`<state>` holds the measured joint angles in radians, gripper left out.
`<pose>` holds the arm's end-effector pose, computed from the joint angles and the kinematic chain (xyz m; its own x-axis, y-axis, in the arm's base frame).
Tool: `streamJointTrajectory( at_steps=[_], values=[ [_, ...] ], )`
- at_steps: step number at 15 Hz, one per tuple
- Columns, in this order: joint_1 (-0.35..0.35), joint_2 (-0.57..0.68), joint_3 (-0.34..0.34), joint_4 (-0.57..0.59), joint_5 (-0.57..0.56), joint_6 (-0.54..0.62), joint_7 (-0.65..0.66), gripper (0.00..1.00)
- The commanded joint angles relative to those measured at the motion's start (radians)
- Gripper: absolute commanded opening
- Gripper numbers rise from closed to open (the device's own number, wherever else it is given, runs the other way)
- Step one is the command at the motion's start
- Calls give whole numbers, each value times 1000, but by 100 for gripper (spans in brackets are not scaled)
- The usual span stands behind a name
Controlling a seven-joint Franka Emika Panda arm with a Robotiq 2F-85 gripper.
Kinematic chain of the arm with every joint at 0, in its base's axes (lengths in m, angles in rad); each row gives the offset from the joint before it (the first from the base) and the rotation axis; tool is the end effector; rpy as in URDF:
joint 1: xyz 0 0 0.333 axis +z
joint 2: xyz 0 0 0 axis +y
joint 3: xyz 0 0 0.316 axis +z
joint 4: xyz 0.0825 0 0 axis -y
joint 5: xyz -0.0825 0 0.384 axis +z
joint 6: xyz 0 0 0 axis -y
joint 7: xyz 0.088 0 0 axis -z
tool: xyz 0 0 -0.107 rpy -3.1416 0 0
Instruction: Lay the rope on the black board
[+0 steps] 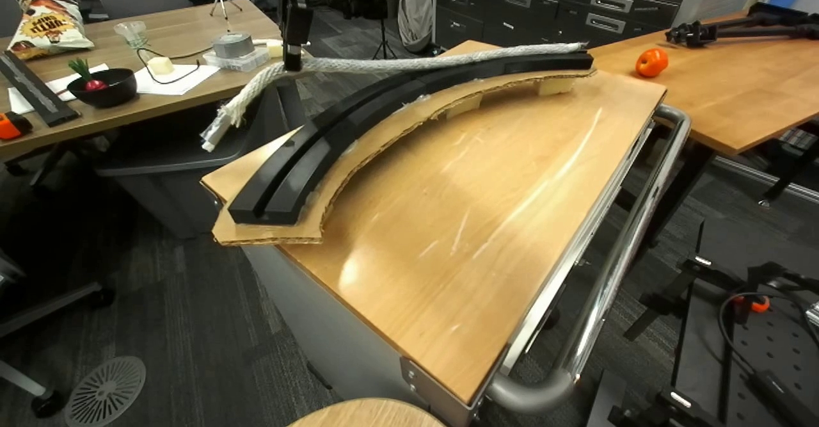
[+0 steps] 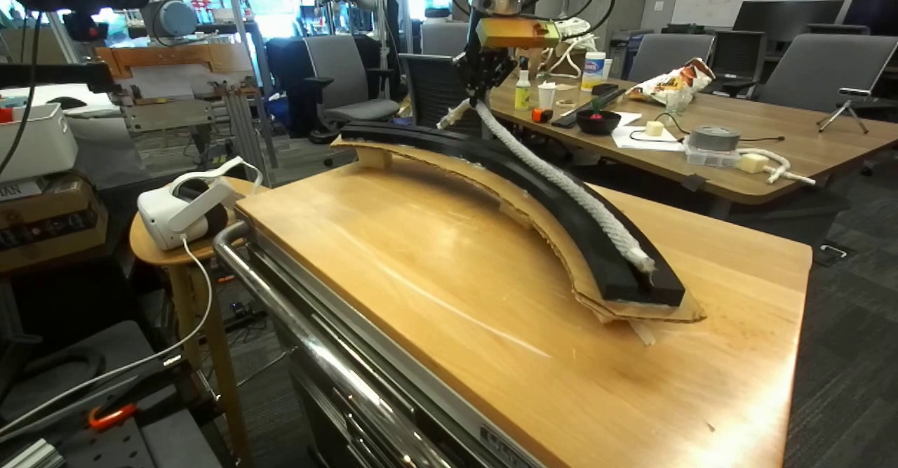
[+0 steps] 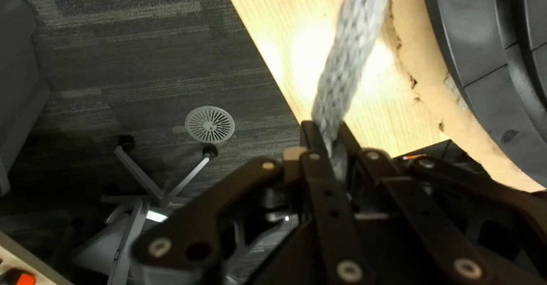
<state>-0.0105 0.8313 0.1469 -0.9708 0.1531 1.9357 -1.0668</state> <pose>0.7796 0.0739 0.3888 0.4335 0.8550 0.2847 0.8933 -0.4493 -0.0110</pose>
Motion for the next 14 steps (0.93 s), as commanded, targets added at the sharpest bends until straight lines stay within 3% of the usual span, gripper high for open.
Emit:
streamJointTrajectory(
  at_steps=[1,2,3,4,6,14],
  values=[
    [-42,-54,48,-82,67,50,-73,11],
    [-53,-60,59,-98,78,46,-107,14],
    [-63,-67,69,-115,84,38,-139,3],
    [-76,-78,79,-139,92,28,-174,6],
    [-103,-101,95,-188,107,16,-240,0],
    [-231,-214,104,-394,292,42,-479,3]
  ],
)
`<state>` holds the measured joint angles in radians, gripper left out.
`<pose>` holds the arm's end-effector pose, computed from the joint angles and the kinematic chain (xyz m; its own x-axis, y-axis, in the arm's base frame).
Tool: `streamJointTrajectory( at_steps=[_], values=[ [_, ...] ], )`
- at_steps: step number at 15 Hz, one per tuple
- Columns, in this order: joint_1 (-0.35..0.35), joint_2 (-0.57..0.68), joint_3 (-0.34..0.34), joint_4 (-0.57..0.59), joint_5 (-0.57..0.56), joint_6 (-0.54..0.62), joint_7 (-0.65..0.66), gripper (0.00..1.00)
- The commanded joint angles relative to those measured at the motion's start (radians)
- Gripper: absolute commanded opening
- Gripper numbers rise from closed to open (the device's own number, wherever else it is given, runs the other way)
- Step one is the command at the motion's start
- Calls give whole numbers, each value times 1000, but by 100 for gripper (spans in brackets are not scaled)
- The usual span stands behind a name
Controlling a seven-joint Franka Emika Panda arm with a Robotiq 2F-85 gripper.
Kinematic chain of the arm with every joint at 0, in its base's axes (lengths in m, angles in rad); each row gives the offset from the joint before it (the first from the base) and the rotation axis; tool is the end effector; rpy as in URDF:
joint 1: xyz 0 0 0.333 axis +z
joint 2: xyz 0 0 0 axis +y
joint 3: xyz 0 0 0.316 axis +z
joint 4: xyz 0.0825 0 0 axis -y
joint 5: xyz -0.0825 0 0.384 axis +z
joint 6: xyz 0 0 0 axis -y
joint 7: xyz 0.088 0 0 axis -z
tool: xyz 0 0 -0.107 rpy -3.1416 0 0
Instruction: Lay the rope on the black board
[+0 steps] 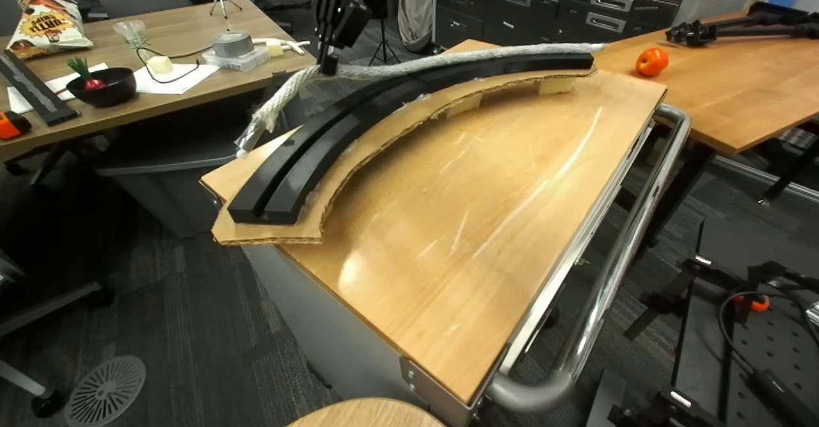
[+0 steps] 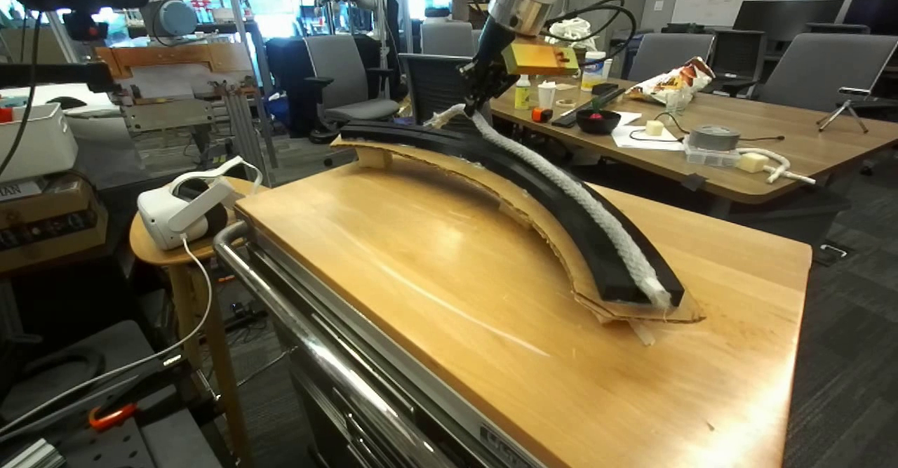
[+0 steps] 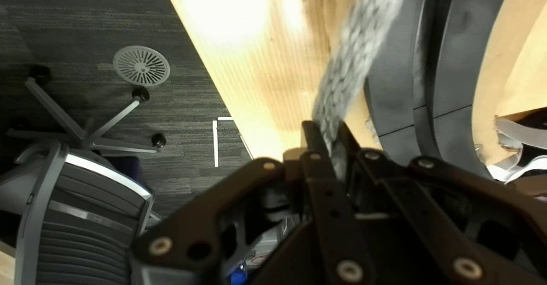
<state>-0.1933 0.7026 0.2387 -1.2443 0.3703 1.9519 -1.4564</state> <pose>0.7446 0.0118 0.3680 0.2486 0.8464 0.4709 0.9675 -0.2401 -0.0792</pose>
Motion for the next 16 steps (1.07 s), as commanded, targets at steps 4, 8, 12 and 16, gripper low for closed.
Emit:
streamJointTrajectory(
  at_steps=[4,8,12,16],
  values=[
    [-74,-123,1,-174,150,13,-194,3],
    [-71,-156,-11,-226,186,20,-262,3],
    [-61,-174,-10,-265,232,42,-324,3],
    [-53,-180,-11,-302,321,79,-413,3]
  ],
)
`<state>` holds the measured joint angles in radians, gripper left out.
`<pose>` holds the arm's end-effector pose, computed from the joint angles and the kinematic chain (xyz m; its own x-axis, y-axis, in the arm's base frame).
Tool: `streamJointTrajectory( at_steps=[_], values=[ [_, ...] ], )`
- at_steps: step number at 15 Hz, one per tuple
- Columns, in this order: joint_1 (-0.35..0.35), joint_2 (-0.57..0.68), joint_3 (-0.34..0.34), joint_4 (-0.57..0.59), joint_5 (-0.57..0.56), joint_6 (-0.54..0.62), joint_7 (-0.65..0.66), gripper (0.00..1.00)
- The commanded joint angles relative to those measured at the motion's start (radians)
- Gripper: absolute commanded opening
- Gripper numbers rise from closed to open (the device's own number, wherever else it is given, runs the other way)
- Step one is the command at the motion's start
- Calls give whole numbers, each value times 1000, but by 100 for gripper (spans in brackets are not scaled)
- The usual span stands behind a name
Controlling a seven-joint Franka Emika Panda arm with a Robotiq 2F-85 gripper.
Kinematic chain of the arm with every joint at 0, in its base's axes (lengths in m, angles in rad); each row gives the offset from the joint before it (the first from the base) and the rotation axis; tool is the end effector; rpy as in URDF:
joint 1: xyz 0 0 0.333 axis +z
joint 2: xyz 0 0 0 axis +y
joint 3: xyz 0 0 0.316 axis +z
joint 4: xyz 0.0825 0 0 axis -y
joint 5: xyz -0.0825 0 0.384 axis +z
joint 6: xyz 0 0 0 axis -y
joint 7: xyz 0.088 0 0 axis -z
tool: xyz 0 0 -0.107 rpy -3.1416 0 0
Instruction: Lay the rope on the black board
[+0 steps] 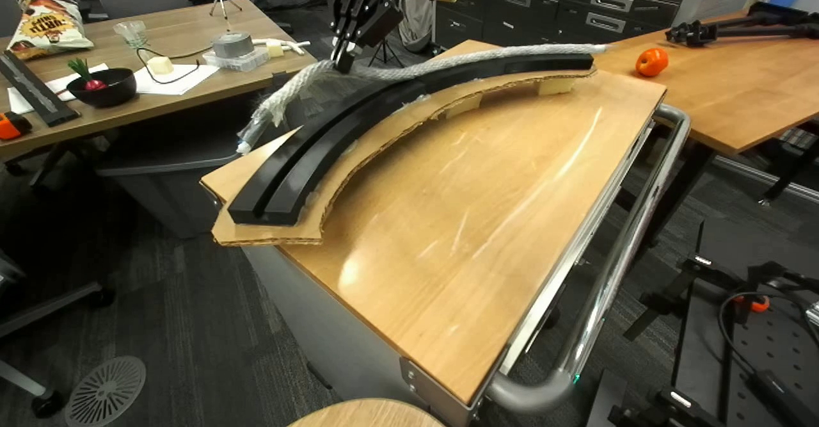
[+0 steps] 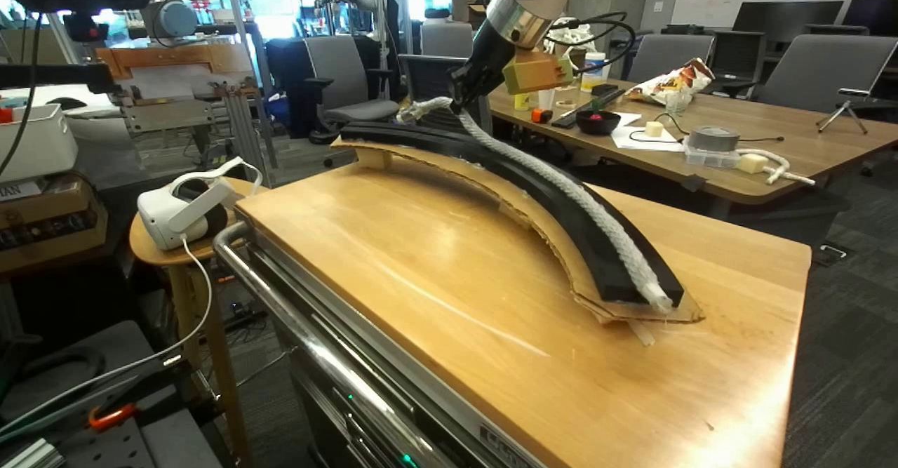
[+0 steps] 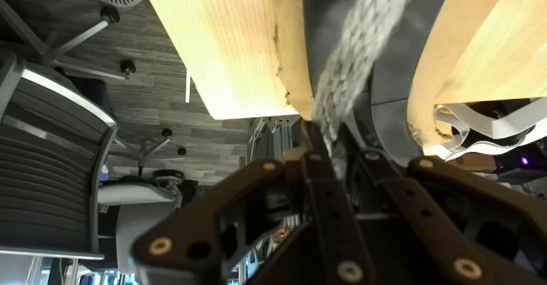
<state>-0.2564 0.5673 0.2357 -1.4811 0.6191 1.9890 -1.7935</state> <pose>0.7056 -0.0074 0.3633 0.0843 0.7695 0.6331 0.9943 -0.1064 -0.0030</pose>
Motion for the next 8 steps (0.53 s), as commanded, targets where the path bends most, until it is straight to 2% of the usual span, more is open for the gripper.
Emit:
streamJointTrajectory(
  at_steps=[1,5,8],
  values=[
    [15,-44,-14,-68,77,36,-95,3],
    [33,-52,-49,-85,25,0,-155,3],
    [25,-61,-66,-105,26,-19,-195,3]
  ],
)
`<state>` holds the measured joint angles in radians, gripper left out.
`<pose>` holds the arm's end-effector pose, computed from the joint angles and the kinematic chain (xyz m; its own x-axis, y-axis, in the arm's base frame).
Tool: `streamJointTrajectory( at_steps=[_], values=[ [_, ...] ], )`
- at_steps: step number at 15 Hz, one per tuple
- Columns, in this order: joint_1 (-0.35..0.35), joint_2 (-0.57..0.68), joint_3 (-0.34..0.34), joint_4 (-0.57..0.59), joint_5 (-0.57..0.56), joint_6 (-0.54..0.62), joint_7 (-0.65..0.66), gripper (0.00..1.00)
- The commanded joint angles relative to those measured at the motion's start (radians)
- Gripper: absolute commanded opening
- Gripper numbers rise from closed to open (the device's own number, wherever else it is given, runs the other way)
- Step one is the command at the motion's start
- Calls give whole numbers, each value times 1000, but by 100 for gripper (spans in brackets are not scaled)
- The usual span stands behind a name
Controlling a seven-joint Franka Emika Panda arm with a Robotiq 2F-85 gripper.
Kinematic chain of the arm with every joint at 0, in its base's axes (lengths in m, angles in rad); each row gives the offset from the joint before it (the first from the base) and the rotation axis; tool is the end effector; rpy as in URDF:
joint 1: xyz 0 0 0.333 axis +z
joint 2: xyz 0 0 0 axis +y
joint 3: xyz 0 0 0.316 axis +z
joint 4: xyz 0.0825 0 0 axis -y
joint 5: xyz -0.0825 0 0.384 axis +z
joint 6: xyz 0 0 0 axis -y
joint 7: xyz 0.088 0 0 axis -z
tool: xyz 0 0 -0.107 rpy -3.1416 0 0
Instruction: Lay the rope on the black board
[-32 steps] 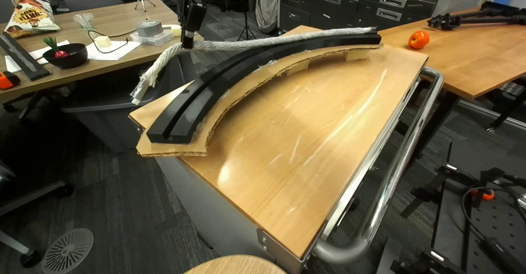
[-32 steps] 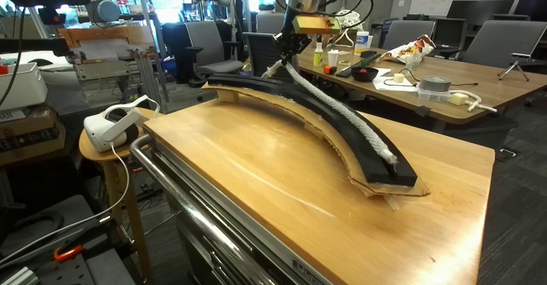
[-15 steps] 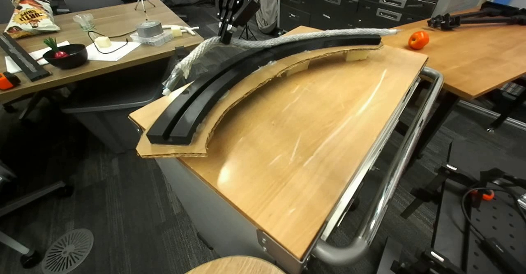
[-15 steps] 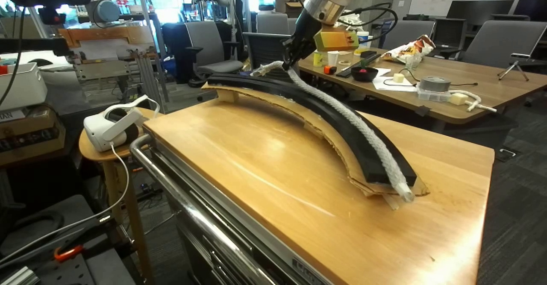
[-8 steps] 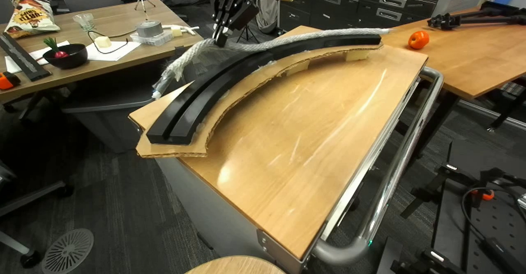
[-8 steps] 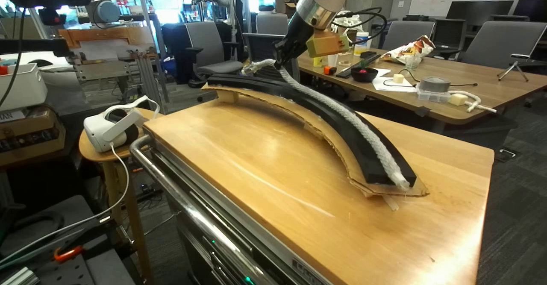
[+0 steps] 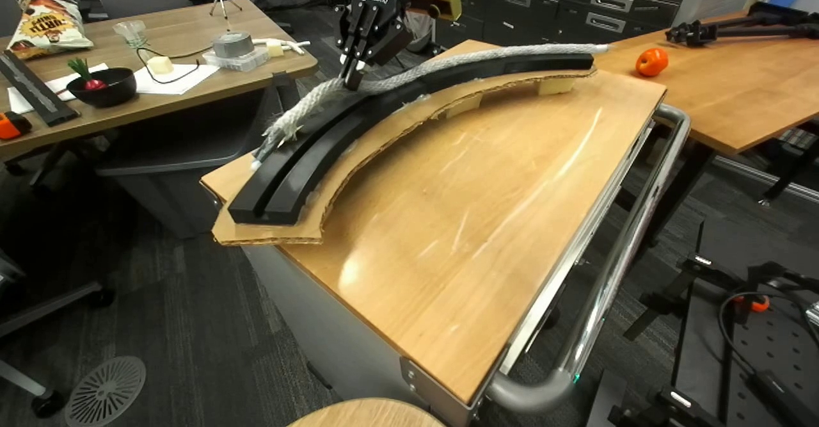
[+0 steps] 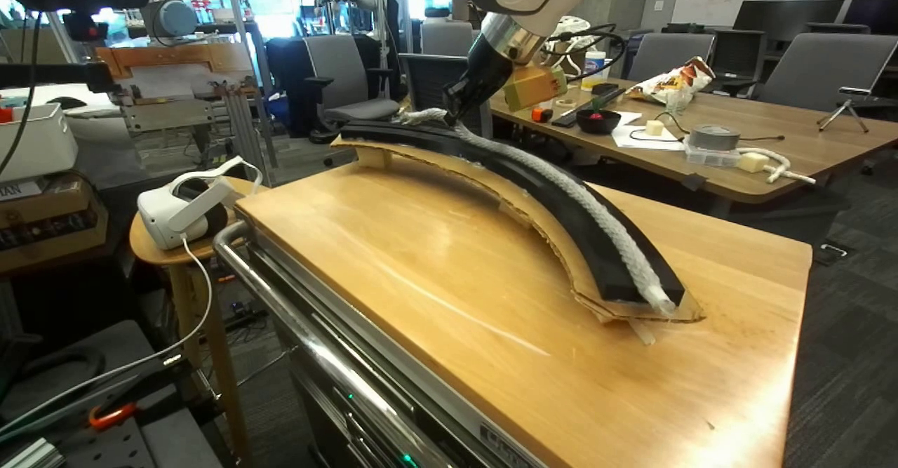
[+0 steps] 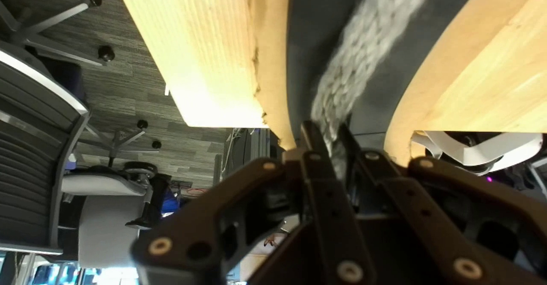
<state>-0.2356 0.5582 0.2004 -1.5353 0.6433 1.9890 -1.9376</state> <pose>0.6947 -0.0087 0.3424 -0.0173 0.7747 0.6321 0.9992 -0.0091 0.0385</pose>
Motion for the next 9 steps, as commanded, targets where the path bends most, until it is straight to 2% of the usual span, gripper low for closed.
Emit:
streamJointTrajectory(
  at_steps=[1,9],
  values=[
    [1,-56,-34,-56,13,-17,-64,3],
    [-29,-51,-45,-45,156,-20,-185,3]
  ],
)
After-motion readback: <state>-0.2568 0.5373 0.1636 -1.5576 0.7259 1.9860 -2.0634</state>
